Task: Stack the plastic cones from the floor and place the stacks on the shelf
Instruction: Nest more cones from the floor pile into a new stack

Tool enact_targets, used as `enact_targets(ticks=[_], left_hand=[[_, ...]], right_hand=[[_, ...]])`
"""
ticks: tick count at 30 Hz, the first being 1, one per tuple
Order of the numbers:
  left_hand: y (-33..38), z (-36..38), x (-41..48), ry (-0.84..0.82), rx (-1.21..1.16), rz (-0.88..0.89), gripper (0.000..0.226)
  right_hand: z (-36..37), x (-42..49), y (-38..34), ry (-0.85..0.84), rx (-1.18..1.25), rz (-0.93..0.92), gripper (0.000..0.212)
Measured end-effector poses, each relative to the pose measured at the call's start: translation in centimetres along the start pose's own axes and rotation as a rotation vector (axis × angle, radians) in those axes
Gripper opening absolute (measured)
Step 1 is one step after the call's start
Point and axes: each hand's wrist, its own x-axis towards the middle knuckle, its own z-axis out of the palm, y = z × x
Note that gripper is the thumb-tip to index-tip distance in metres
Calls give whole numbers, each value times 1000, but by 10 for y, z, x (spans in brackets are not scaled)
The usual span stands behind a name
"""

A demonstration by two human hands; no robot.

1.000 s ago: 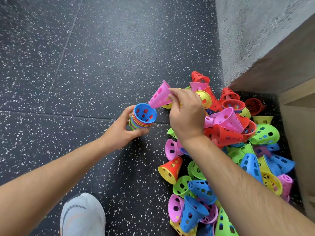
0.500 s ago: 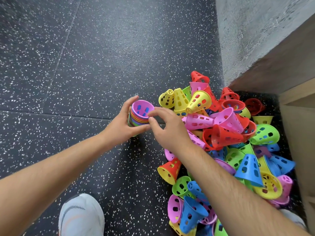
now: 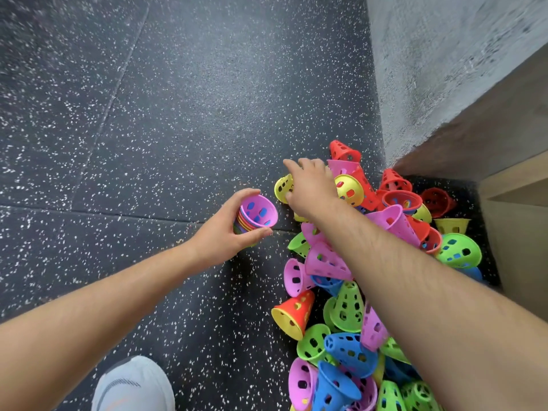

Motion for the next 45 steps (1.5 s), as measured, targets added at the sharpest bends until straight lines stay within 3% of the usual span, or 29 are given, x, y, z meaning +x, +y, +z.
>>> enact_targets(ticks=[5,15,19,22,25,33,37,39,41,45], left_hand=[[0,1,1,-6,-9,-4,70],[-1,-3,-1,8,-50,-20,70],[-2,-4,-3,9,-51,-10,70],[-5,-4,-3,18,-52,-11,69],[-3,-4,-3,15,-70,-18,70],[-1,-3,-3,-12,-75,20,85],[-2,1,-3,-31,-111,46,81],[-8,0,-2,-33,-112,16,99],[-15,-1,-3,-34,-89,-15,110],[-14,1,-5,-20,-60,2,101]], right_hand=[[2,7,-6,-30,-168,-119,36],[17,-5,-26,10,-137,-269,36],[13,-11,-23,-33,238,-138,44],[-5,-16,-15,44,633,23,65],[-22,-28,-11,119,837,113,77],[-18,-58,-32,168,1126,118,58],[-10,-71,-42,169,1077,0,48],[-7,-76,-42,128,1028,-41,43],[-5,-82,-39,67,975,-55,46],[-3,-87,-32,16,920,-106,55]])
